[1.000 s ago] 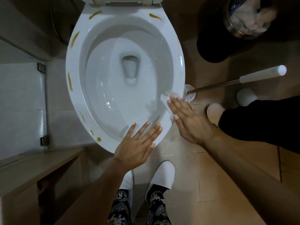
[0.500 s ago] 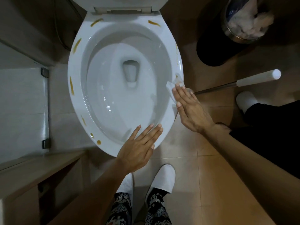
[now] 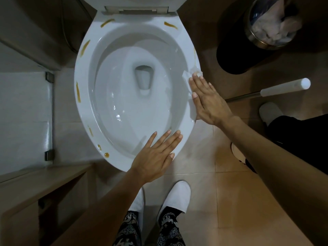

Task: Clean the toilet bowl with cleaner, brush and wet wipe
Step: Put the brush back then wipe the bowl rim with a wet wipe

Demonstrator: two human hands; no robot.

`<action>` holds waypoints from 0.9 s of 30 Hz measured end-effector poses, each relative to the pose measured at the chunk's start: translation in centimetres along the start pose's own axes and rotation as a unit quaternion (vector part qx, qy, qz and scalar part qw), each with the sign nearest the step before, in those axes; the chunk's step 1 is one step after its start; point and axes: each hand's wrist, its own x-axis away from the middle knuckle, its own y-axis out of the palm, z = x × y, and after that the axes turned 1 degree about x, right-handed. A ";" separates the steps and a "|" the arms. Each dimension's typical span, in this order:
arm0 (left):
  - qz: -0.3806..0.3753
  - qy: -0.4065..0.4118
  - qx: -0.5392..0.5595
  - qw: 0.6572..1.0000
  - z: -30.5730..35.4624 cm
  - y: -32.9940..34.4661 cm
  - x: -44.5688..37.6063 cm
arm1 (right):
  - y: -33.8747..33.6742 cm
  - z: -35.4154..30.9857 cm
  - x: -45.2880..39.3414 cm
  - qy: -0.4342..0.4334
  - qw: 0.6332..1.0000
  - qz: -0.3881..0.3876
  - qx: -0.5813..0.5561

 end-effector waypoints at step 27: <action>0.024 -0.049 0.049 0.997 1.9 -0.1 -4.8 | 0.0 1.0 1.4 -0.029 0.999 -0.033 0.013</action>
